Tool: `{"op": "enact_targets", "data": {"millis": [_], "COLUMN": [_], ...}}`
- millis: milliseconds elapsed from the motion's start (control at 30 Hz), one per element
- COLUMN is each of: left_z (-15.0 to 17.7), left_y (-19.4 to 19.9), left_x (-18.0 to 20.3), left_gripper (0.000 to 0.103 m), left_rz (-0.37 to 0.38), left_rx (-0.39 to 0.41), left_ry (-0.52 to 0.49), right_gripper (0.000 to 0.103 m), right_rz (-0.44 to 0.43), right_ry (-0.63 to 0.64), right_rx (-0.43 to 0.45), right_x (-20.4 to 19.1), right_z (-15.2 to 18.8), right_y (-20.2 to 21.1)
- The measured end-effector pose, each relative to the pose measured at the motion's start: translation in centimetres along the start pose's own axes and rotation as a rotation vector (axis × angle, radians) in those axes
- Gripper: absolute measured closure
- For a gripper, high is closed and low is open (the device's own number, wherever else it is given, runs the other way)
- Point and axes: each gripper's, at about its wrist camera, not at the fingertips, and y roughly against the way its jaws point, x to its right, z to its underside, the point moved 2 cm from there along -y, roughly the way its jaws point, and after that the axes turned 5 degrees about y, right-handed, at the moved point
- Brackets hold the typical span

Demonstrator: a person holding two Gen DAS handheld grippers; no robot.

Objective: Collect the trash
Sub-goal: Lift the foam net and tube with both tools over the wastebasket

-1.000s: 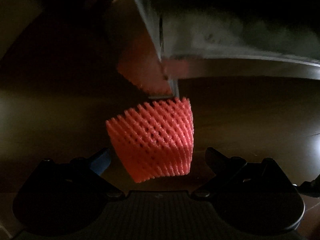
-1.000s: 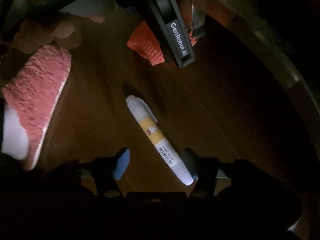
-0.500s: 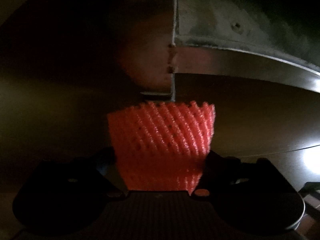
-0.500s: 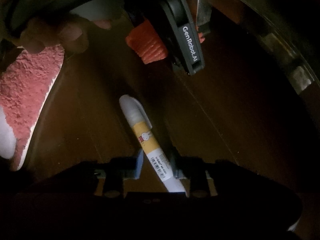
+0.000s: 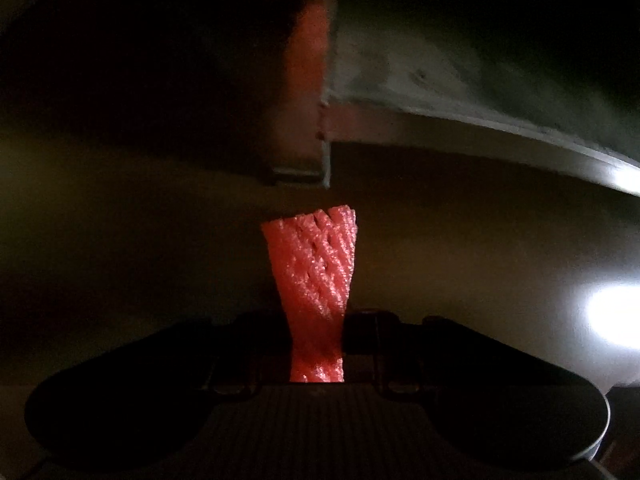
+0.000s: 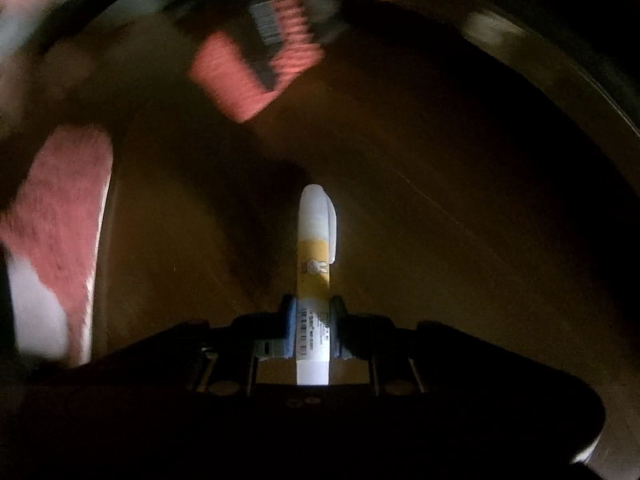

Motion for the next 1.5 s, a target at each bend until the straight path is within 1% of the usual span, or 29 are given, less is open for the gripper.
{"op": "enact_targets", "data": {"millis": [100, 200, 267, 400, 433, 467, 633, 700, 833, 933, 1033, 1167, 1300, 1500], "left_z": [1.3, 2.1, 3.2, 4.8, 4.4, 4.5, 5.7, 6.0, 6.5, 7.7, 9.3, 11.3, 12.3, 11.8], "left_y": [1.5, 3.6, 5.5, 10.7, 12.1, 13.3, 21.9, 25.9, 32.2, 37.0, 41.6, 47.0, 51.1, 56.8], "left_x": [0.5, 1.3, 1.7, 2.2, 2.6, 2.6, 2.8, 3.1, 3.6, 3.6, 4.0, 4.5, 5.1, 6.0], "left_gripper": [0.090, 0.091, 0.091, 0.091, 0.091, 0.091, 0.091, 0.091, 0.091, 0.091, 0.091, 0.091, 0.091, 0.091], "left_rz": [0.002, 0.013, 0.019, 0.055, 0.062, 0.069, 0.080, 0.087, 0.100, 0.109, 0.111, 0.104, 0.090, 0.079], "left_rx": [0.000, 0.002, 0.009, 0.043, 0.057, 0.073, 0.183, 0.225, 0.329, 0.406, 0.465, 0.521, 0.579, 0.679], "left_ry": [-0.041, -0.077, -0.104, -0.126, -0.129, -0.135, -0.170, -0.173, -0.166, -0.170, -0.179, -0.182, -0.192, -0.190], "right_gripper": [0.087, 0.087, 0.087, 0.087, 0.087, 0.087, 0.087, 0.087, 0.087, 0.087, 0.087, 0.087, 0.087, 0.087], "right_rz": [0.016, 0.025, 0.035, 0.041, 0.041, 0.040, 0.036, 0.031, 0.027, 0.023, 0.031, 0.045, 0.075, 0.111], "right_ry": [-0.090, -0.153, -0.180, -0.246, -0.256, -0.264, -0.285, -0.292, -0.304, -0.313, -0.310, -0.293, -0.255, -0.219], "right_rx": [0.011, 0.033, 0.052, 0.109, 0.128, 0.148, 0.265, 0.316, 0.412, 0.487, 0.547, 0.599, 0.663, 0.755], "right_x": [0.3, 0.5, -0.4, -1.3, -1.6, -2.0, -4.4, -5.5, -7.0, -7.9, -8.7, -9.5, -10.0, -9.7], "right_z": [0.7, 1.4, 1.6, 1.9, 1.9, 1.9, 2.2, 2.4, 2.9, 3.4, 4.0, 4.6, 4.6, 2.9], "right_y": [2.6, 5.6, 7.1, 12.4, 13.7, 15.2, 22.8, 25.9, 31.8, 36.2, 40.1, 44.7, 49.1, 55.1]}}
